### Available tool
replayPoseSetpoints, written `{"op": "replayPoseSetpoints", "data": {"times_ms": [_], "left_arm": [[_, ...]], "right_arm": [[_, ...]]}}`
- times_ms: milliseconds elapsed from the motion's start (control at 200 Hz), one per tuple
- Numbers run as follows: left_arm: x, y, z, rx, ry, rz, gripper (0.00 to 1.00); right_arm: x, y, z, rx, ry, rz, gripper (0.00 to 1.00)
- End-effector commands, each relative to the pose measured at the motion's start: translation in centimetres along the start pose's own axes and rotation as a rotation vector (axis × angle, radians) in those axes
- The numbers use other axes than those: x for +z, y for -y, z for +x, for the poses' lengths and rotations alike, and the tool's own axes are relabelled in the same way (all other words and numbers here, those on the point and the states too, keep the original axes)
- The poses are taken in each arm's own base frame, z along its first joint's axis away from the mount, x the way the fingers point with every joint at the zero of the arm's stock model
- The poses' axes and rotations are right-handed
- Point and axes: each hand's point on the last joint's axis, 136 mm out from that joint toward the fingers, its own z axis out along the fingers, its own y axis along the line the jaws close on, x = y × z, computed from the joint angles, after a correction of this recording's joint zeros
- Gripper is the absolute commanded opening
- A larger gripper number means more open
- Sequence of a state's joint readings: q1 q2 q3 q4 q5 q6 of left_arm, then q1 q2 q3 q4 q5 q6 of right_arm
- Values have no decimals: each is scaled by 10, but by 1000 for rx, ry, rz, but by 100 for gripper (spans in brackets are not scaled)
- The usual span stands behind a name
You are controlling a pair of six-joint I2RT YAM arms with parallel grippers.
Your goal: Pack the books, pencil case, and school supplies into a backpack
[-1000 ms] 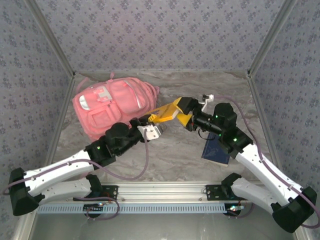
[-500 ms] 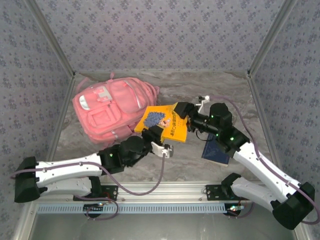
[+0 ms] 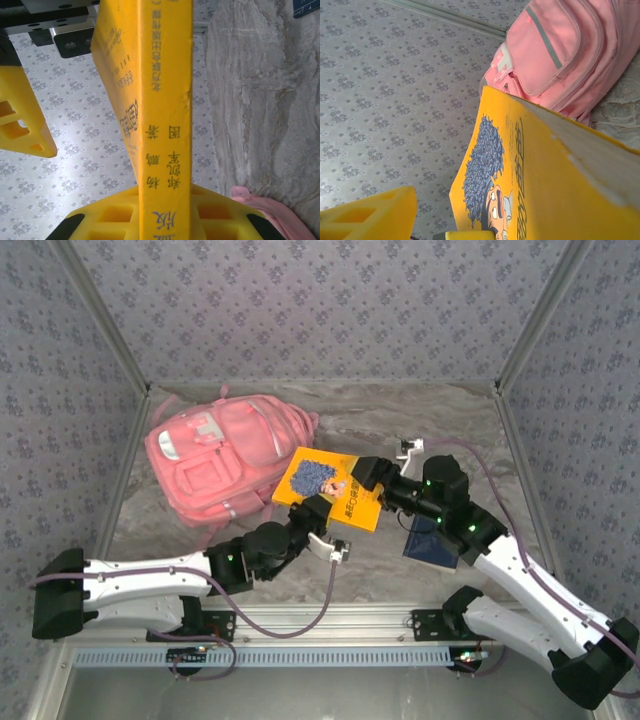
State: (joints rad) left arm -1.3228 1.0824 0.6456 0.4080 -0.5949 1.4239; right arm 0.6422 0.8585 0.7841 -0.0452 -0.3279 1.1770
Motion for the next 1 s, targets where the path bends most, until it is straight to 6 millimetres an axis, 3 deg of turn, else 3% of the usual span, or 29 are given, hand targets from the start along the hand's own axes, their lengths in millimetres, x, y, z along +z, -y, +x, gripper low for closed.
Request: {"op": "replayPoseSetpoints", "data": {"times_ms": [0,510,994], "left_arm": [[-2,-16,2,12,-19,-63,0],[-6,-21,3,28,-14,-82,0],[-9,-27,5,29,-18,-97,0]], "right_arm": [[-2,-25,0,9,15,-148,71],[-4,-6,3,57,46,-186,50],[-8,8,10,70,26,-179,57]]}}
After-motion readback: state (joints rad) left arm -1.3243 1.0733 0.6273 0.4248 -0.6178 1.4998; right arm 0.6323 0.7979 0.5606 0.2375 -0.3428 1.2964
